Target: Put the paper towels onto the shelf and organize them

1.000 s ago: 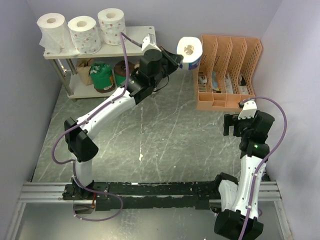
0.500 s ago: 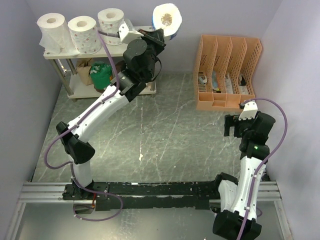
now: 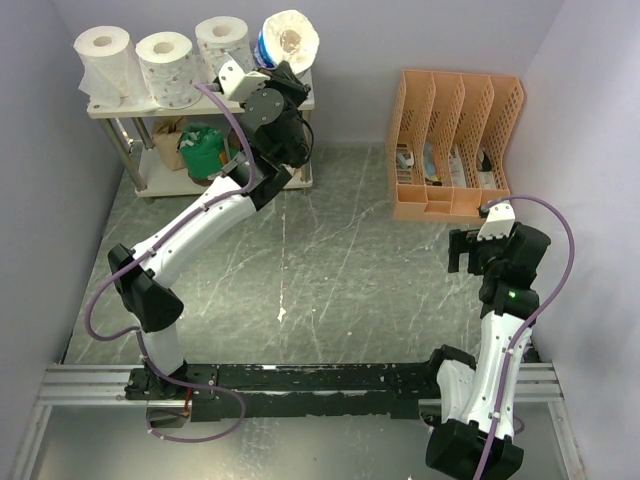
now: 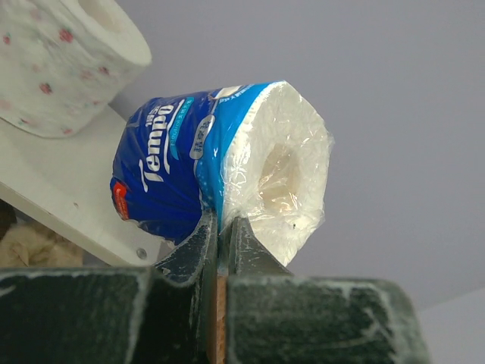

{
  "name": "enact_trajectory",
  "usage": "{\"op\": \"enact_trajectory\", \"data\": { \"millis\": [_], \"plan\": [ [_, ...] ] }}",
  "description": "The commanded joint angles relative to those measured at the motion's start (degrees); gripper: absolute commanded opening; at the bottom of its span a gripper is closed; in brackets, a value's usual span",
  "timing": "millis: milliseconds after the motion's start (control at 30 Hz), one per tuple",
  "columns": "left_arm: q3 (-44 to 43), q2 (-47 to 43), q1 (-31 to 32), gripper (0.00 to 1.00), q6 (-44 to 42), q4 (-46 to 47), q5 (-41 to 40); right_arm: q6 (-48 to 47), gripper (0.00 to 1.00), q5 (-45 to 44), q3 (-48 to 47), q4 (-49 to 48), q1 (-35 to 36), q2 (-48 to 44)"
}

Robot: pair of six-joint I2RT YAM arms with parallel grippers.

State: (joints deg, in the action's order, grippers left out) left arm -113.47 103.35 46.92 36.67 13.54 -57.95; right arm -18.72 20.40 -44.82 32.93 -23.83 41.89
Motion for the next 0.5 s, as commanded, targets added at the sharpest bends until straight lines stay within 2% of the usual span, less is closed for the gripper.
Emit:
{"op": "enact_trajectory", "data": {
  "millis": [0,100,167,300,467],
  "plan": [
    [-3.2,1.4,-0.2,0.07,-5.4,6.7,-4.7,-0.6,1.00,0.9,0.3,0.2,-0.5,-0.3],
    [-2.5,2.0,-0.6,0.07,-6.1,8.1,-6.1,-0.6,1.00,1.0,0.3,0.1,-0.6,-0.2],
    [-3.1,2.4,-1.3,0.07,-3.4,5.4,-5.1,-0.6,1.00,1.1,0.4,0.2,-0.5,-0.4],
    [-5.9,3.6,-5.0,0.07,11.1,-10.1,1.0,-0.5,1.00,1.0,0.3,0.2,-0.5,-0.2],
    [-4.6,4.2,-9.4,0.07,22.7,-16.8,7.7,-0.2,1.00,0.4,0.6,-0.3,-0.5,0.1]
  ]
}}
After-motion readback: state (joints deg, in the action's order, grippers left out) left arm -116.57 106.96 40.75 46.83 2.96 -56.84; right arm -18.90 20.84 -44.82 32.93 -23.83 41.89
